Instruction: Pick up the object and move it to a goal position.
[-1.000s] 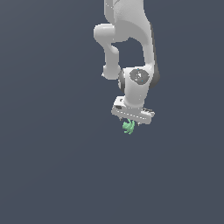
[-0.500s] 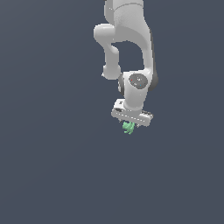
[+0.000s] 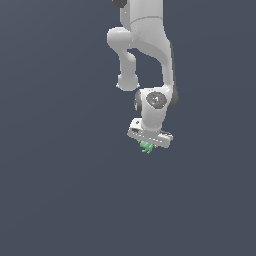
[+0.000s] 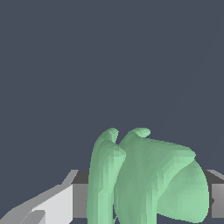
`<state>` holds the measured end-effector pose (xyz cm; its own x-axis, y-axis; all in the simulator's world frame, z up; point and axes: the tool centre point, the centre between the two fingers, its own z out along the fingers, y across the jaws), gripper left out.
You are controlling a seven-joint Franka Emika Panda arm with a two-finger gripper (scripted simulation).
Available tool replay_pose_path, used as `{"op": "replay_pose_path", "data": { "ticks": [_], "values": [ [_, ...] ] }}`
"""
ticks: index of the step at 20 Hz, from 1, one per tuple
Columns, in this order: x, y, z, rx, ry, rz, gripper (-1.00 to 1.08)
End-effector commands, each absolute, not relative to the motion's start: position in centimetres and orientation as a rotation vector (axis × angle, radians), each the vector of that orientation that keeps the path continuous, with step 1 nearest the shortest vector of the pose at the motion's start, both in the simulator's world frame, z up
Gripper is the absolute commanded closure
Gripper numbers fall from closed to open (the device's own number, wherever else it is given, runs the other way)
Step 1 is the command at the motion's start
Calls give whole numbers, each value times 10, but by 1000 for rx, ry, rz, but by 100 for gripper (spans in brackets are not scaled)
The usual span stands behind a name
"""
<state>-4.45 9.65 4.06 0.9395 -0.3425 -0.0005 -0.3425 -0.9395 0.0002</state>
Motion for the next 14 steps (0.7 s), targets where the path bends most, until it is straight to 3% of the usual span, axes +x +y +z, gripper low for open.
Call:
{"op": "replay_pose_path", "data": {
  "ticks": [1,14],
  "values": [
    [-44,96,40,3094,-547,0,108],
    [-43,92,45,3094,-547,2,108]
  ]
}}
